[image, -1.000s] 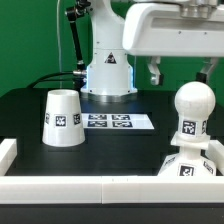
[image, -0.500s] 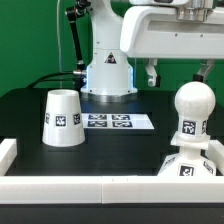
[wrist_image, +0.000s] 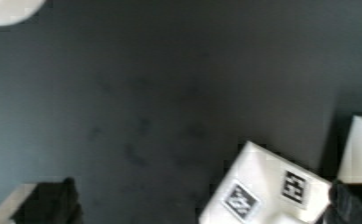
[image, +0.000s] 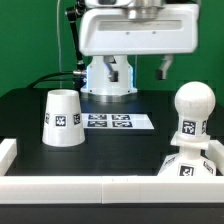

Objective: Assemble lamp

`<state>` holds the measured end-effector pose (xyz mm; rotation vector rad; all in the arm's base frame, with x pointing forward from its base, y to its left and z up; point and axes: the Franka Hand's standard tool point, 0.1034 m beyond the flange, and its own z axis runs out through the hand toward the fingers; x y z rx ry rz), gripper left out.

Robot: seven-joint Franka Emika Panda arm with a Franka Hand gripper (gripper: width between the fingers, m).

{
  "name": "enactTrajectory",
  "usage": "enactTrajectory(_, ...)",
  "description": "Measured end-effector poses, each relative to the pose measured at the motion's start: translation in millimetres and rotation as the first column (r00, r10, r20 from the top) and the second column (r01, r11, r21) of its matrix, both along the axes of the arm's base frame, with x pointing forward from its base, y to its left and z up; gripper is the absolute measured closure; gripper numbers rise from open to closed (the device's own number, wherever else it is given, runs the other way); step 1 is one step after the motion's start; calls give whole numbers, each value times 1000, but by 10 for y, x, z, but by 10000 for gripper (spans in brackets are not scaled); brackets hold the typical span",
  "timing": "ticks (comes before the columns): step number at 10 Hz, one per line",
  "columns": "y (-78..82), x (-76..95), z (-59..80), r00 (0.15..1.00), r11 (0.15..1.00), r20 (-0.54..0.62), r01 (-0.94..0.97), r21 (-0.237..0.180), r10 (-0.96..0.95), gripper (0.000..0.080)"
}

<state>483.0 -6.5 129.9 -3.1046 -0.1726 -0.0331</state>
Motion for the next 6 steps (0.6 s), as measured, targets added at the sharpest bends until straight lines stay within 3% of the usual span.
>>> enactTrajectory(2,-31,5,1,1000,1000,1,-7,-1,7,101)
enactTrajectory(6,-337,-37,-9,1000,1000,-2,15,-7,-15,101)
